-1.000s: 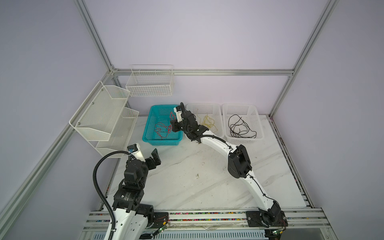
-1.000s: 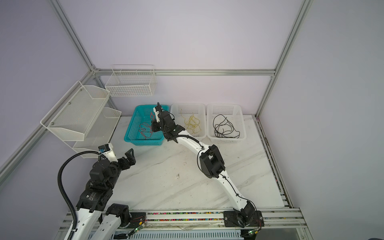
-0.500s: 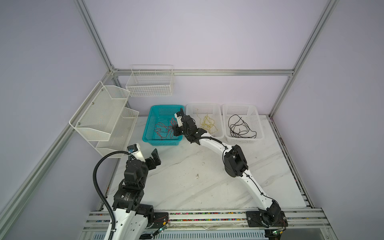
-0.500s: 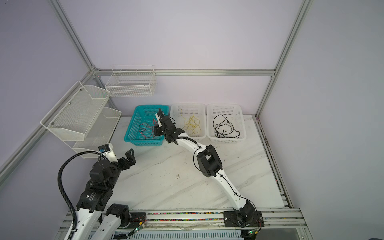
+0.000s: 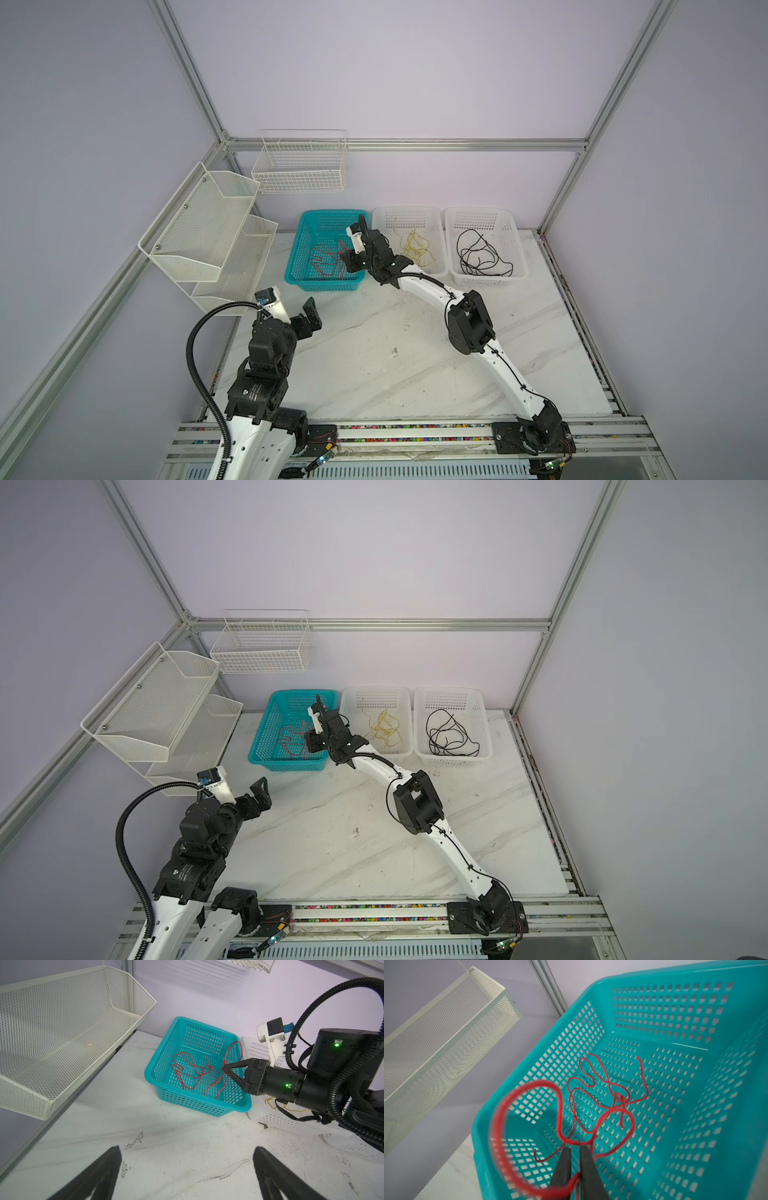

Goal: Untangle the cables
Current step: 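Lower the right gripper into the teal basket and open it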

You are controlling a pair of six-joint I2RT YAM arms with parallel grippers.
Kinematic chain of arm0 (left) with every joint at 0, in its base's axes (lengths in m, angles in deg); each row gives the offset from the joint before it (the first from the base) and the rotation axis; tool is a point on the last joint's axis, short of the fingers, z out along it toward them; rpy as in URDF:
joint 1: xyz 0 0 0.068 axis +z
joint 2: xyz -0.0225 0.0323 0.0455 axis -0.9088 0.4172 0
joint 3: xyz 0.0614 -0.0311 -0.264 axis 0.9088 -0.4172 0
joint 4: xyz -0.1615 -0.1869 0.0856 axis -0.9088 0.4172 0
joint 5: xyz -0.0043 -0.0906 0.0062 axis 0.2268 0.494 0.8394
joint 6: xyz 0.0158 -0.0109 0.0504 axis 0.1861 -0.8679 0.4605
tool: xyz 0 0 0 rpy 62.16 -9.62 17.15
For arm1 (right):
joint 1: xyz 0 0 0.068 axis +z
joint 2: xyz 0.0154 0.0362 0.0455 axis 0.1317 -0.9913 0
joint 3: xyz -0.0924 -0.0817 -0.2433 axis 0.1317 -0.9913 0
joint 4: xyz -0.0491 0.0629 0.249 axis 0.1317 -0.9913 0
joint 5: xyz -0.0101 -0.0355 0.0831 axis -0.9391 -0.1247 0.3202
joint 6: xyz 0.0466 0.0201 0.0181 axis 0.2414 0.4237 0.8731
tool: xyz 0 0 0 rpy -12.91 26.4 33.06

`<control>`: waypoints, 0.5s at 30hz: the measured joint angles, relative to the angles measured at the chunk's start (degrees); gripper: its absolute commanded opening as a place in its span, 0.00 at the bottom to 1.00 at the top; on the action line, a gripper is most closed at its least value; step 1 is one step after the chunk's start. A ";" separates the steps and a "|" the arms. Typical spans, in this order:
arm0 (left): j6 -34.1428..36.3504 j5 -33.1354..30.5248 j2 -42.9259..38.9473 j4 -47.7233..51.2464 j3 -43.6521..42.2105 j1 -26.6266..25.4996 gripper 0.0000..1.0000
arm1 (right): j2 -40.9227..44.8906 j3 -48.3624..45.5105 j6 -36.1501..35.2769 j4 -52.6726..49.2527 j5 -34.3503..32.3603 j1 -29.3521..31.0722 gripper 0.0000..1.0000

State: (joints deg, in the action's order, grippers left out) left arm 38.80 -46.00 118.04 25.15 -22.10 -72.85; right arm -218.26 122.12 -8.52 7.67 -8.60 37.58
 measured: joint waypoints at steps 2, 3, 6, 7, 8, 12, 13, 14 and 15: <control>0.00 0.00 0.11 0.00 0.00 0.00 1.00 | -0.02 0.20 0.02 -0.28 0.22 0.00 0.22; 0.00 0.00 0.17 0.02 0.00 0.00 1.00 | 0.00 0.31 -0.04 -0.37 0.28 0.00 0.24; 0.00 -0.02 0.35 0.00 0.00 0.00 1.00 | 0.00 0.79 -0.24 -0.83 0.48 0.00 0.30; 0.00 -0.02 0.37 0.00 0.00 0.00 1.00 | 0.00 0.85 -0.42 -0.87 0.57 0.00 0.32; 0.00 -0.02 0.42 0.00 0.00 0.00 1.00 | 0.02 0.87 -0.44 -0.94 0.57 0.00 0.34; 0.00 -0.04 0.57 0.00 0.00 0.00 1.00 | 0.11 0.96 -1.51 -1.99 0.59 0.02 0.45; 0.00 -0.04 0.59 0.00 0.00 0.00 1.00 | 0.13 1.11 -1.79 -2.38 0.57 0.02 0.47; 0.00 -0.04 0.61 0.00 0.00 0.00 1.00 | 0.31 1.25 -2.12 -2.73 0.57 0.02 0.50; 0.00 -0.07 0.61 0.00 0.00 0.00 1.00 | 0.61 1.25 -2.47 -3.15 0.48 0.15 0.53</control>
State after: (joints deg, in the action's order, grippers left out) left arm 38.80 -46.07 118.65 25.15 -22.10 -72.85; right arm -217.65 123.37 -10.99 4.52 -8.12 37.73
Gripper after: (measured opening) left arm 0.997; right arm 0.486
